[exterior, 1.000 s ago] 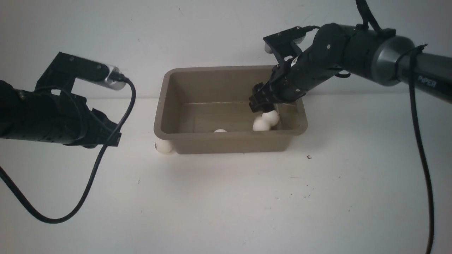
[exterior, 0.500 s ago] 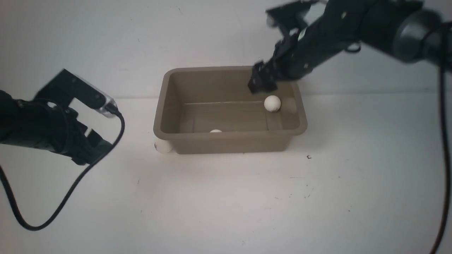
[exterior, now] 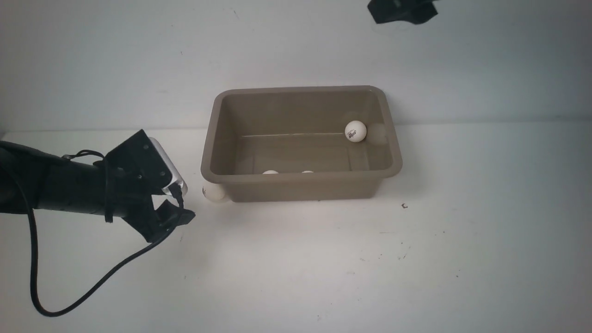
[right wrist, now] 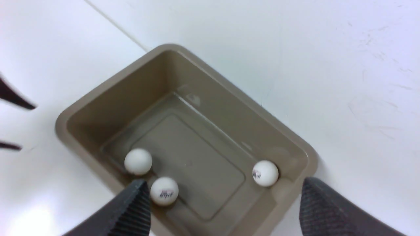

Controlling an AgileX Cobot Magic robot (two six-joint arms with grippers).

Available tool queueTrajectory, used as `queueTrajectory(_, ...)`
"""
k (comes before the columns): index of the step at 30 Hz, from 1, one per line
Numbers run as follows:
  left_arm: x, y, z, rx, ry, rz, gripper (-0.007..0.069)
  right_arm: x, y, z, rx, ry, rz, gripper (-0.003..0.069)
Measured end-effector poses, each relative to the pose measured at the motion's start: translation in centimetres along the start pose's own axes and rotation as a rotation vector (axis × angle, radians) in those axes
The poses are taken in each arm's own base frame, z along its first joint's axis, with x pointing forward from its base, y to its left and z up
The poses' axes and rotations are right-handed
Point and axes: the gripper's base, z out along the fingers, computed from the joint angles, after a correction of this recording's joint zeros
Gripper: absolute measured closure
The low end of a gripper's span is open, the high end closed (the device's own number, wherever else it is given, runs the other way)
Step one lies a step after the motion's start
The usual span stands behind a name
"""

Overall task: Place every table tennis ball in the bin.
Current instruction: Use the left arm to clamp the table tennis ball closest to it

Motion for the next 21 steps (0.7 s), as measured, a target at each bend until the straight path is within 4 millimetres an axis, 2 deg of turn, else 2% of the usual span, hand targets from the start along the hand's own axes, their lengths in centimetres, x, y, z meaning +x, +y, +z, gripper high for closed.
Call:
queueTrajectory(2, 0.0, 0.1, 0.4, -0.009, -0.023, 0.013, 0.0121, -0.2, 0.2, -1.6, 0.006, -0.009, -0.008, 0.0105)
queueTrajectory(6, 0.1, 0.3, 0.8, -0.019, -0.045, 0.017, 0.0121, -0.5, 0.4, -3.0, 0.015, -0.033, -0.015, 0.0105)
queueTrajectory(21, -0.3, 3.1, 3.8, -0.036, -0.112, 0.001, 0.0121, -0.2, 0.7, -3.4, -0.014, -0.003, 0.01, 0.0105)
